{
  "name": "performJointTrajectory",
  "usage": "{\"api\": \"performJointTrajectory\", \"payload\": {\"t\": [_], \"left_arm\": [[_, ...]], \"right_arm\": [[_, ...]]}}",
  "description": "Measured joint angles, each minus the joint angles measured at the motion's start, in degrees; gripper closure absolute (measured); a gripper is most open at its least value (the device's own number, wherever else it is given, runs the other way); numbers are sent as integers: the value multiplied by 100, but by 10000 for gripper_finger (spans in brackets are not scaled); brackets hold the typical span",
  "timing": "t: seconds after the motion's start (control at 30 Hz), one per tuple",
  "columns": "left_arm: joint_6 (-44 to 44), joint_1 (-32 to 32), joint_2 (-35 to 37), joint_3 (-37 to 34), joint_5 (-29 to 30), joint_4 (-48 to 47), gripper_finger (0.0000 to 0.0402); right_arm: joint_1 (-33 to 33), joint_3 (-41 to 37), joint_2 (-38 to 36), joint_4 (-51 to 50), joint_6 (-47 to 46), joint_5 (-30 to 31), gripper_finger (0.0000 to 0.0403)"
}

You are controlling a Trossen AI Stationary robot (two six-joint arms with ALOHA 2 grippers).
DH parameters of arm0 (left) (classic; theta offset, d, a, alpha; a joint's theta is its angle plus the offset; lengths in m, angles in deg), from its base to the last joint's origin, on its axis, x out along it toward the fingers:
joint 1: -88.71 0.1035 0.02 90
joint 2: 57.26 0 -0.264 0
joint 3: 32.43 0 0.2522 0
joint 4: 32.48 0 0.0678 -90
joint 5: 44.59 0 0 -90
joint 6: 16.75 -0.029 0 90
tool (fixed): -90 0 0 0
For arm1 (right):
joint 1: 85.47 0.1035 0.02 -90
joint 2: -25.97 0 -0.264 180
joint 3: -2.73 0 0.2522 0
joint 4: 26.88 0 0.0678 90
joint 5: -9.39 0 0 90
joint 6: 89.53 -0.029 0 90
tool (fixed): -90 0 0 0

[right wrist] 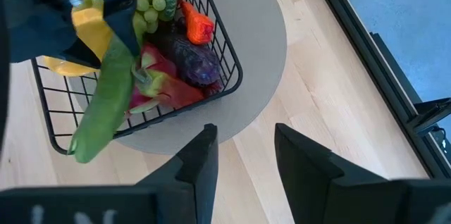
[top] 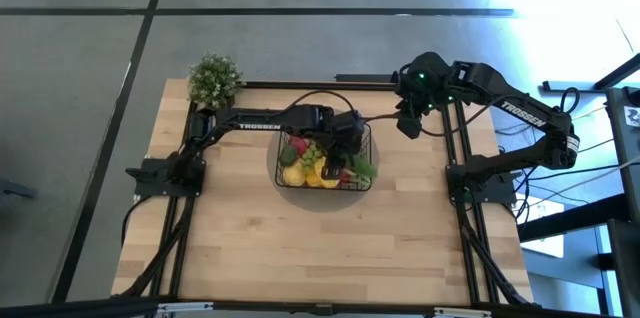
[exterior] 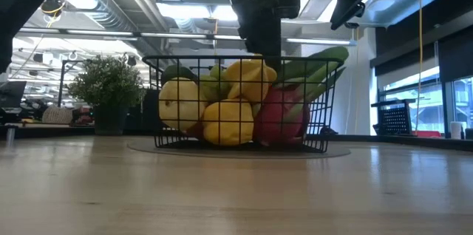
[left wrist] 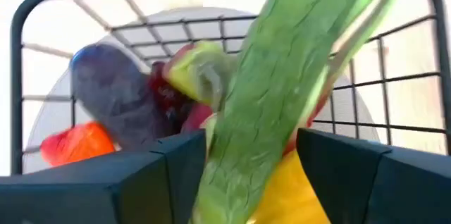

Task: Build produce basket
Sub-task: Put the green cucumber into the black wire basket, then return to Home Position

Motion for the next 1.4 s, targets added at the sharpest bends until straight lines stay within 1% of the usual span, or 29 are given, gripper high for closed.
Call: {"api": "performJointTrajectory", "payload": {"t": [0.1,0.2,0.3,0.4,0.47,0.63,0.87,1.2,1.33,1.4], "left_arm": [[322,2,-1,-1,211,8,185],[386,-4,-1,-1,242,44,186],[266,-2,-1,-1,240,171,186],[555,2,48,-1,245,112,185],[545,0,105,1,292,133,186],[458,2,368,-1,335,-169,186],[467,0,756,-1,454,-354,188],[469,-125,1281,1,434,-343,188],[451,-185,1529,5,336,-571,188],[524,-191,1663,-1,333,-887,188]], "right_arm": [[-2,0,0,0,8,2,272],[0,0,0,0,1,0,272],[0,0,0,0,3,0,272],[0,0,0,4,7,0,272],[0,0,0,4,1,0,272],[0,2,0,21,-1,-6,272],[0,2,0,53,0,-7,272],[0,2,0,94,0,-4,272],[0,2,0,142,7,-4,272],[0,2,0,138,0,-4,272]]}}
